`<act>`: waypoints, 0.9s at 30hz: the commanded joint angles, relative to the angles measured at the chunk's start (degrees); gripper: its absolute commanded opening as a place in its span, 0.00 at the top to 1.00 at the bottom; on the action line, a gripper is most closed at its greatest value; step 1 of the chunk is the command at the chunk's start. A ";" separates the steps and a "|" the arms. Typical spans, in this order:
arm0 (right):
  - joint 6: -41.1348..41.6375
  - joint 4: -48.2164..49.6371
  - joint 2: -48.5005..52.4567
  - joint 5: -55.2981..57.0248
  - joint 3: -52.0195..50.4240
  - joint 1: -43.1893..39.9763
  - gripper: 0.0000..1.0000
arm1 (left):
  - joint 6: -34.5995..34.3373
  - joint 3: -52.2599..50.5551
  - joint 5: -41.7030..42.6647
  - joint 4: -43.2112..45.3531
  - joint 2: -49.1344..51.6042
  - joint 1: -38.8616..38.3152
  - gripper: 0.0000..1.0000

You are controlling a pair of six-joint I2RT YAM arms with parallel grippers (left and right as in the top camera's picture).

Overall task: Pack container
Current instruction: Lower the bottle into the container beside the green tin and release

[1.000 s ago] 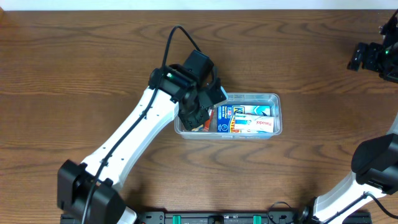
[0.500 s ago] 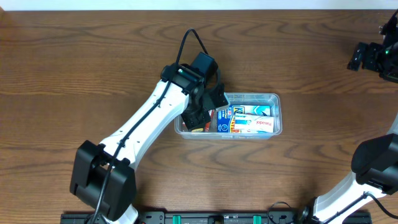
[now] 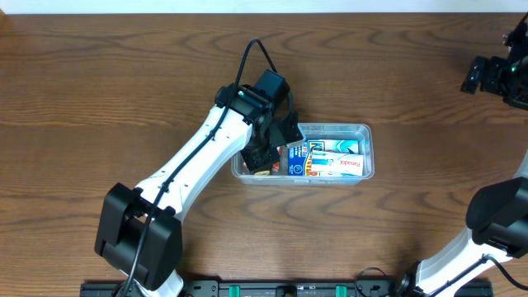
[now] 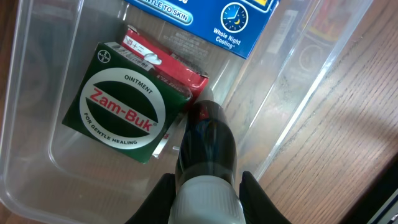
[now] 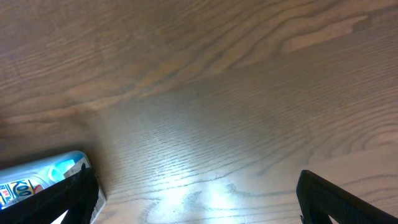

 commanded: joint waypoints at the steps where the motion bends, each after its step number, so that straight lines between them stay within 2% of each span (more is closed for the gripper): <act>1: 0.79 -0.07 -1.33 0.11 0.90 -0.22 0.01 | 0.85 0.24 3.10 -0.15 0.59 -0.13 0.83; 11: 0.79 -0.07 -1.33 0.11 0.90 -0.22 0.01 | 3.23 0.24 4.09 0.04 1.07 -0.11 0.83; 12: 0.79 -0.04 -1.33 0.11 0.90 -0.22 0.01 | 3.39 0.24 4.09 0.35 1.07 -0.11 0.76; 15: 0.79 -0.07 -1.31 0.11 0.90 -0.22 0.01 | 3.39 0.24 4.11 1.14 1.07 -0.13 0.68; 16: 0.79 -0.07 -1.33 0.11 0.90 -0.22 0.01 | 3.37 0.24 4.09 1.22 1.07 -0.13 0.60; 20: 0.79 -0.07 -1.31 0.09 0.90 -0.22 0.01 | 3.37 0.24 4.09 1.22 1.07 -0.11 0.41; 23: 0.79 -0.04 -1.31 0.11 0.90 -0.22 0.01 | 3.37 0.24 4.09 1.25 1.07 -0.11 0.33; 27: 0.79 -0.07 -1.33 0.11 0.90 -0.22 0.01 | 3.34 0.24 4.09 1.22 1.07 -0.11 0.32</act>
